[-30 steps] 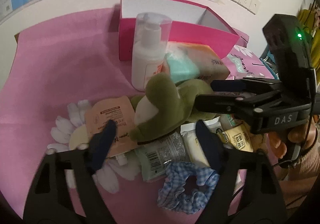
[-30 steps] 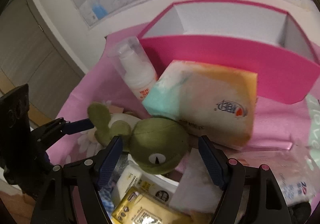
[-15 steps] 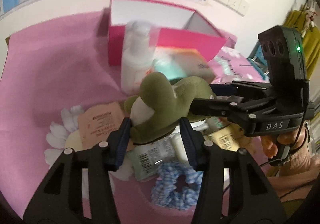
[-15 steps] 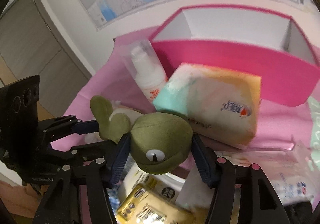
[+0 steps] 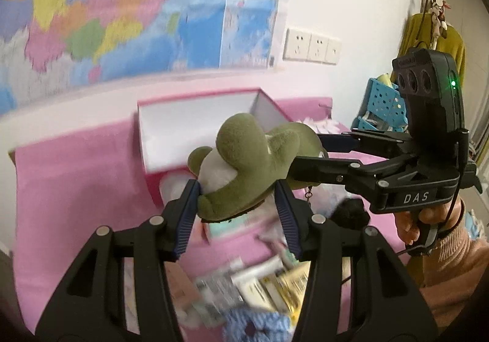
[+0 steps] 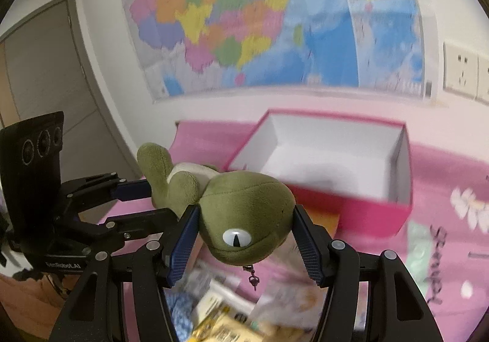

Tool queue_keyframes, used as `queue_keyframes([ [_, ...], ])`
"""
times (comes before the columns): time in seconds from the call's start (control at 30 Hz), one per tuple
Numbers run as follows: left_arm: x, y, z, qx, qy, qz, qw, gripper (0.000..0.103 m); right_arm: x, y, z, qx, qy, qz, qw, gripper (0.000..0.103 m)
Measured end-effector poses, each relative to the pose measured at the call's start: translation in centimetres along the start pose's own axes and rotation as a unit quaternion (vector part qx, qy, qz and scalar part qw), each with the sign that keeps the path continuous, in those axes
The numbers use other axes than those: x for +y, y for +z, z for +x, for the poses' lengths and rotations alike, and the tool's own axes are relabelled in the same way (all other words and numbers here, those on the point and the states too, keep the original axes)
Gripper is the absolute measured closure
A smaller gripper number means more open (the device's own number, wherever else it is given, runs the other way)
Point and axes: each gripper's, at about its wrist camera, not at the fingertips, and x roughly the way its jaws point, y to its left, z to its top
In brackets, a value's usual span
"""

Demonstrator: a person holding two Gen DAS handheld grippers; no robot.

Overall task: Organize soft objects
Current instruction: 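Close both tools on the green frog plush and lift it, then carry the frog plush over the pink box and open both tools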

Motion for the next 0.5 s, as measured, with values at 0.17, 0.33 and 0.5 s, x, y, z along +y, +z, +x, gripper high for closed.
queue_keyframes([
  [0.17,1.1,3.4,2.0,-0.01,0.023,0.013,0.9996,0.051,-2.5,3.6,2.2,-0.01,0.005,0.017,1.0,0.041],
  [0.33,2.8,5.1,5.1,0.006,0.037,0.009,0.9993,0.051,-4.7,5.1,5.6,0.005,0.004,0.035,0.999,0.041],
  [0.5,5.0,5.6,8.9,0.037,0.041,-0.001,0.9984,0.051,-6.4,5.6,9.7,0.029,-0.005,0.052,0.998,0.041],
])
